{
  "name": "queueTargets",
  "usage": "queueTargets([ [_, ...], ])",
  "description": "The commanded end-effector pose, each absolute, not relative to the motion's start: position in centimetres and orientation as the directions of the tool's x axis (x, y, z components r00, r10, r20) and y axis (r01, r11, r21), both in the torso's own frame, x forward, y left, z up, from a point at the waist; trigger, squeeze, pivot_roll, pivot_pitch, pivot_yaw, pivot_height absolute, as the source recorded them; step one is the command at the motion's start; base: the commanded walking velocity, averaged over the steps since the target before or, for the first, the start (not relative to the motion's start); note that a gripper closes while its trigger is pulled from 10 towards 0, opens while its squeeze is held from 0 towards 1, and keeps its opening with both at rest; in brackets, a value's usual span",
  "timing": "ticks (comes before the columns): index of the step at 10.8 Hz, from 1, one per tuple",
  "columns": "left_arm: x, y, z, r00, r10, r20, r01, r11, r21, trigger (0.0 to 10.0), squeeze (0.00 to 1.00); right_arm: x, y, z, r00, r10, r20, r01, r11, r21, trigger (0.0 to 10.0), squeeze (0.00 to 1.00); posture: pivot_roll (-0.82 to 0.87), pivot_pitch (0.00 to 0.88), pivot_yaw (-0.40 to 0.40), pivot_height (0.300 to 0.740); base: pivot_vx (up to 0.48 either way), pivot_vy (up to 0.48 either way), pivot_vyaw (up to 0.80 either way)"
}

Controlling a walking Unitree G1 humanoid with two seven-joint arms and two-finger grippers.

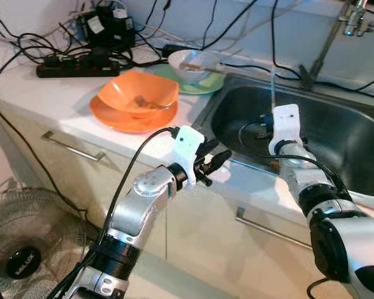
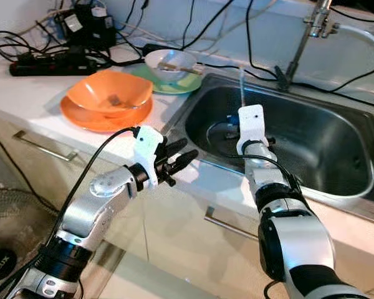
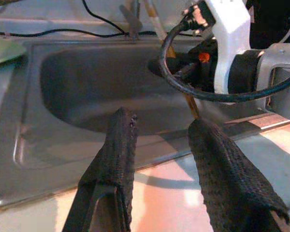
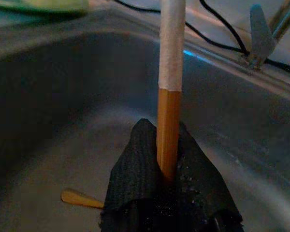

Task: Kitchen organization

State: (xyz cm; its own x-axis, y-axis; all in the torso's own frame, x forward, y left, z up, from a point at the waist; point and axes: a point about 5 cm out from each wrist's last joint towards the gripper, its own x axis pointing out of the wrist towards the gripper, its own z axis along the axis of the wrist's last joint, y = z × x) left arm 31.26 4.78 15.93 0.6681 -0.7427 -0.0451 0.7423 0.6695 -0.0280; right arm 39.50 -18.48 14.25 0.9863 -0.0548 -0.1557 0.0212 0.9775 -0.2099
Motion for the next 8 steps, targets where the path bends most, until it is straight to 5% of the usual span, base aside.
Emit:
queueTargets([
  [1, 30.9, 4.5, 15.9, 0.656, -0.753, -0.052, 0.753, 0.657, -0.019, 10.0, 0.0, 39.5, -18.2, 14.0, 0.981, -0.059, -0.186, 0.02, 0.978, -0.208, 10.0, 0.0, 0.24, 0.008, -0.051, 0.725, 0.0, 0.0, 0.0],
  [5, 30.5, 4.3, 15.7, 0.652, -0.756, -0.059, 0.756, 0.654, -0.031, 10.0, 0.0, 38.8, -17.7, 11.9, 0.955, -0.046, -0.294, -0.01, 0.983, -0.184, 10.0, 0.0, 0.25, 0.004, -0.057, 0.725, 0.0, 0.0, 0.0],
  [6, 30.4, 4.5, 15.6, 0.658, -0.751, -0.058, 0.75, 0.66, -0.044, 10.0, 0.0, 38.6, -17.5, 11.4, 0.948, -0.032, -0.315, -0.028, 0.982, -0.184, 10.0, 0.44, 0.25, 0.001, -0.055, 0.725, 0.0, 0.0, 0.0],
  [7, 30.2, 4.5, 15.6, 0.653, -0.754, -0.066, 0.753, 0.656, -0.044, 10.0, 0.0, 38.3, -17.3, 10.8, 0.941, -0.027, -0.337, -0.044, 0.979, -0.199, 10.0, 1.0, 0.26, 0.0, -0.057, 0.725, 0.0, 0.0, 0.0],
  [8, 30.0, 4.6, 15.6, 0.651, -0.756, -0.069, 0.755, 0.654, -0.045, 10.0, 0.0, 38.1, -17.2, 10.4, 0.937, -0.025, -0.35, -0.049, 0.978, -0.203, 10.0, 1.0, 0.27, 0.0, -0.058, 0.725, 0.0, 0.0, 0.0],
])
